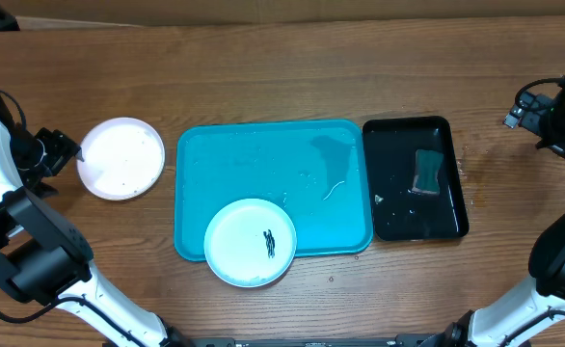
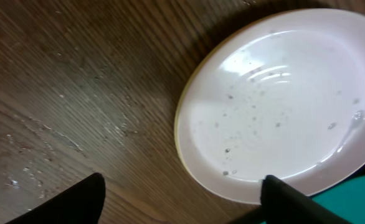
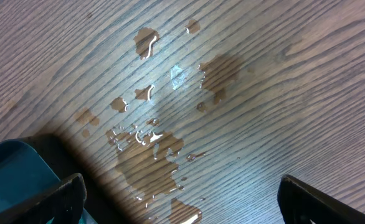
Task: Clean dirty plates on tray and stack at the side
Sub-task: 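Carry the white plate left and set it on the yellow plate, then move the left gripper to the lower white plate and slide it up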
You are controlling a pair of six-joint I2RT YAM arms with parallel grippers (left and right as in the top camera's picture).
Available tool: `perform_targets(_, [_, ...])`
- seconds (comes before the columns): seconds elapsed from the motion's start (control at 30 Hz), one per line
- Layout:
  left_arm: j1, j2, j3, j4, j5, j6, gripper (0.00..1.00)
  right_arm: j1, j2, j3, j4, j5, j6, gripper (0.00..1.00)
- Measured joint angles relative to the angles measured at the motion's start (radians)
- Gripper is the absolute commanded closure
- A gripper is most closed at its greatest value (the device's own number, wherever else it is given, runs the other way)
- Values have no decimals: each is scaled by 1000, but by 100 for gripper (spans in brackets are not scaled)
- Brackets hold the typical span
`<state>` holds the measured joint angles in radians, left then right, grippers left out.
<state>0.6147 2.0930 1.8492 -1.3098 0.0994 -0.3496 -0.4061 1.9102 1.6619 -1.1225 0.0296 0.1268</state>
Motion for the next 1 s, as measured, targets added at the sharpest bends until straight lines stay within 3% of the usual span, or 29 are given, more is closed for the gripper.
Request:
perform_targets(0.27, [-21,0,-3,-35,72,39,21,0,0,0,0,0,0,0])
perform_targets(0.47, [-119,0,-30,-103,86,64,33,0,0,0,0,0,0,0])
perform_targets(0.67, [-328,0,-63,-175,96,126,33,0,0,0,1,0,0,0])
perform_targets(0.93, [-656,-2,-172,-113,130,141,50,0,0,0,0,0,0,0])
perform_targets(1.0, [-742,-8,-200,-99,136,134,50,0,0,0,0,0,0,0])
